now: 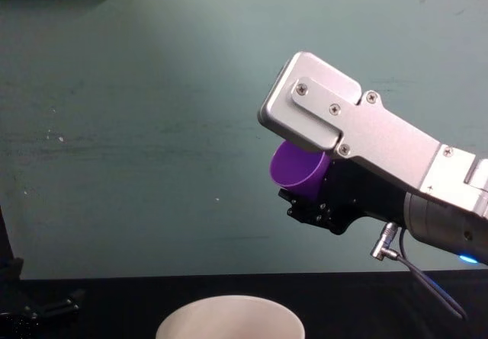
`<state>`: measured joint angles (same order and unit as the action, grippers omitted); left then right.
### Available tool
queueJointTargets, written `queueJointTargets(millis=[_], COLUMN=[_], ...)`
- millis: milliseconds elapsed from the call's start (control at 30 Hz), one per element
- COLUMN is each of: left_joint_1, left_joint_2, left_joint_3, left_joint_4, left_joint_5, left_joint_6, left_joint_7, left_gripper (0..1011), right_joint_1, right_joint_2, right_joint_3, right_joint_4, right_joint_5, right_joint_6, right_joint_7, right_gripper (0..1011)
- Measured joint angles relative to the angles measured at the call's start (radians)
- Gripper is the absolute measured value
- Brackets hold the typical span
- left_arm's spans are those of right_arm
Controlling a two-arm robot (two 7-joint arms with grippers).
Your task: Pick up the cup and pour the mung beans from the cup into the bowl.
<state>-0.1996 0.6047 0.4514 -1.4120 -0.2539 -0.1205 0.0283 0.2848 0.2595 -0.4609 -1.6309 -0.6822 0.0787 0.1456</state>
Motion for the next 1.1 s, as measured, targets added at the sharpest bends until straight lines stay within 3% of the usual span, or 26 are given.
queueJointTargets(millis=[233, 433, 533, 633, 667, 767, 800, 867, 1100], left_joint_1=[0.000, 0.000, 0.000, 0.000, 0.000, 0.000, 0.000, 0.000, 0.000], left_joint_2=[0.000, 0.000, 0.000, 0.000, 0.000, 0.000, 0.000, 0.000, 0.000], left_joint_3=[0.000, 0.000, 0.000, 0.000, 0.000, 0.000, 0.000, 0.000, 0.000], left_joint_4=[0.000, 0.000, 0.000, 0.000, 0.000, 0.000, 0.000, 0.000, 0.000], left_joint_5=[0.000, 0.000, 0.000, 0.000, 0.000, 0.000, 0.000, 0.000, 0.000], left_joint_6=[0.000, 0.000, 0.000, 0.000, 0.000, 0.000, 0.000, 0.000, 0.000], left_joint_7=[0.000, 0.000, 0.000, 0.000, 0.000, 0.000, 0.000, 0.000, 0.000], left_gripper=[1000, 1000, 1000, 1000, 1000, 1000, 1000, 1000, 1000], right_joint_1=[0.000, -0.025, -0.042, -0.064, -0.064, -0.082, -0.082, -0.089, -0.093], right_joint_2=[0.004, 0.003, -0.006, -0.027, -0.027, -0.051, -0.051, -0.067, -0.094], right_joint_3=[0.000, 0.026, 0.052, 0.099, 0.099, 0.144, 0.144, 0.175, 0.229], right_joint_4=[-0.003, 0.010, 0.024, 0.047, 0.047, 0.075, 0.075, 0.099, 0.165], right_joint_5=[0.001, 0.070, 0.134, 0.243, 0.243, 0.352, 0.352, 0.435, 0.621], right_joint_6=[0.003, -0.034, -0.072, -0.116, -0.116, -0.145, -0.145, -0.155, -0.179], right_joint_7=[0.009, 0.014, 0.011, 0.008, 0.008, 0.016, 0.016, 0.033, 0.095], right_gripper=[723, 723, 723, 723, 723, 723, 723, 723, 723])
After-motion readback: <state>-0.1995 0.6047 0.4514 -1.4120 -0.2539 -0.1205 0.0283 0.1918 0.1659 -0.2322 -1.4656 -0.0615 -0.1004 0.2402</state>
